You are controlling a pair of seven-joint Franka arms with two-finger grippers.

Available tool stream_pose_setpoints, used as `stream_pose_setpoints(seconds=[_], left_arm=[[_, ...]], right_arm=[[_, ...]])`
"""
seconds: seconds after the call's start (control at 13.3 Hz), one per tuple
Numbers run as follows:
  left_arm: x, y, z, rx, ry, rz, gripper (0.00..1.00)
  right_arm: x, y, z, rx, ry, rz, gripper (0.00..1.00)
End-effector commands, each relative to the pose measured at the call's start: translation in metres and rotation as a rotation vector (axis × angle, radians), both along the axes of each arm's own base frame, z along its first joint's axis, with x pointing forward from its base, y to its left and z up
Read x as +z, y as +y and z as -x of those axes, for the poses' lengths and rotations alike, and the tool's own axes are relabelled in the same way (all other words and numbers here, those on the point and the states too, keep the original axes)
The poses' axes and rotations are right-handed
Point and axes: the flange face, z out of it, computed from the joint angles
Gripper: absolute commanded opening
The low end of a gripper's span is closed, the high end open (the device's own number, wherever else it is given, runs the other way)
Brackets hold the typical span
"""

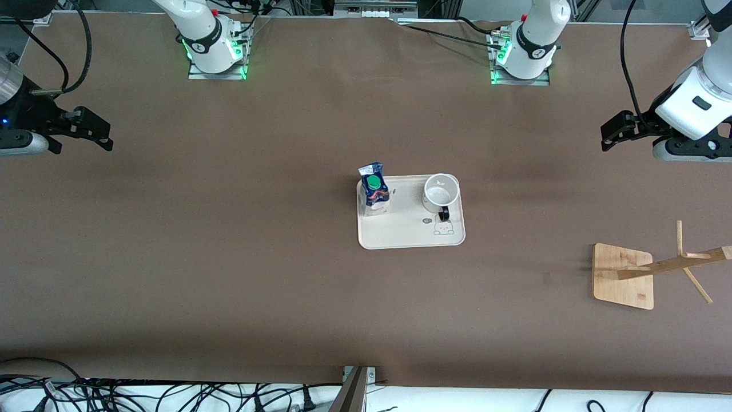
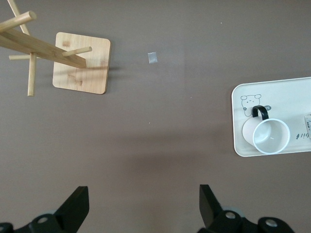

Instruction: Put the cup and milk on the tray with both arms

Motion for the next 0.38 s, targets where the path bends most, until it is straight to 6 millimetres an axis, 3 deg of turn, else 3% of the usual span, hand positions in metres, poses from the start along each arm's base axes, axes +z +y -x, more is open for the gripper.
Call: stream_pose_setpoints(seconds=[0.0,0.3], left_arm=[[0.0074,0.0027,0.0035,-0.015,0.001,-0.018,1.0],[0.0098,-0.0026,-0.0001,-0.021,-0.004,-0.015,1.0]], right_arm=[[0.0041,0.0004,-0.0012,0.012,0.002,0.01,1.0],[0.0041,0.0004,-0.0012,0.009,0.002,0.01,1.0]])
